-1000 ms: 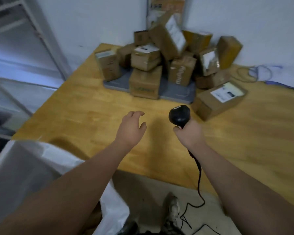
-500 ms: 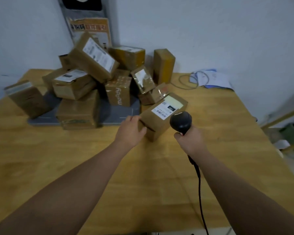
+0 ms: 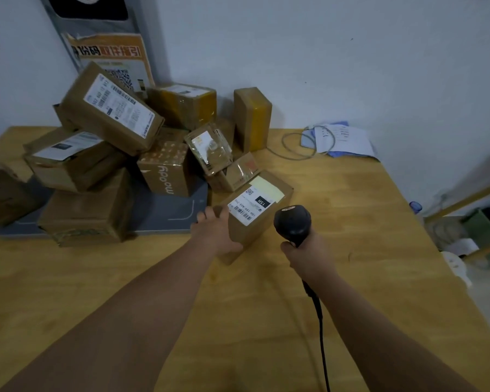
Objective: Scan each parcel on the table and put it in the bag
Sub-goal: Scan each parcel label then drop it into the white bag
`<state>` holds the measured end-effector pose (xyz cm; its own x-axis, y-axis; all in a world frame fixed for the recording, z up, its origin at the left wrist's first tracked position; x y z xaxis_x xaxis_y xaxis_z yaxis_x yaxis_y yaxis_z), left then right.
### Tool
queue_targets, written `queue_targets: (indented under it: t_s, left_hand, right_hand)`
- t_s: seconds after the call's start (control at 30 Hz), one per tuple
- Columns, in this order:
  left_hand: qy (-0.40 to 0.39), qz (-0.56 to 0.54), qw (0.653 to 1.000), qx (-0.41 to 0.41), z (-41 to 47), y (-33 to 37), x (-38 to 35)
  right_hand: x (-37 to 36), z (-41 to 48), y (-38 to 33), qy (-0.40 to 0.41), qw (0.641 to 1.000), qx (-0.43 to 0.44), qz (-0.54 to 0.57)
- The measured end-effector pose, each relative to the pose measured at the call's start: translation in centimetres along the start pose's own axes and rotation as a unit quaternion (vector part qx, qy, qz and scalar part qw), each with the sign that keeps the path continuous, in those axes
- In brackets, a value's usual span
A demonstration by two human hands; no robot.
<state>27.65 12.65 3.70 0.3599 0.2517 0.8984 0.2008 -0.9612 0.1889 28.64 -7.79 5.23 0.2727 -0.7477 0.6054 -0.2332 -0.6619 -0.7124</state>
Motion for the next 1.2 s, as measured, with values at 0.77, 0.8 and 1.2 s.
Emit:
queue_targets:
  t_s: [0.77,0.8,1.2]
  left_hand:
    - [0.104,-0.671,0.707,0.2,-11.8,-7.2,-8.4]
    - [0.089,-0.687,0.697,0.185,-11.8,-6.5,-8.7]
    - [0.058,-0.606,0.792,0.039,-13.1,-8.2,-3.2]
  right_hand:
    - [-8.0,-2.9,-0.4,-0.297,0.951,-0.012,0.083]
    - [-8.3,-3.1,-0.2,-0.291,0.953,-0.012,0.086]
    - [-8.4,-4.9,-2.6,-0.229,0.955,0.031,0.184]
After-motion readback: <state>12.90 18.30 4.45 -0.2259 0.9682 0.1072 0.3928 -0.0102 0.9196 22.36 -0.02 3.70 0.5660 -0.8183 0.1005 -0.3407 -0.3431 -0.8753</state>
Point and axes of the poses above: each hand's wrist, its own z-axis towards the middle knuckle, its own x-axis out of the back of the hand, y = z × x, the point moved 1 cm from there along z, towards the middle knuckle, and after that the axes turned 10 degrees about -x, right-handed, at the moved point
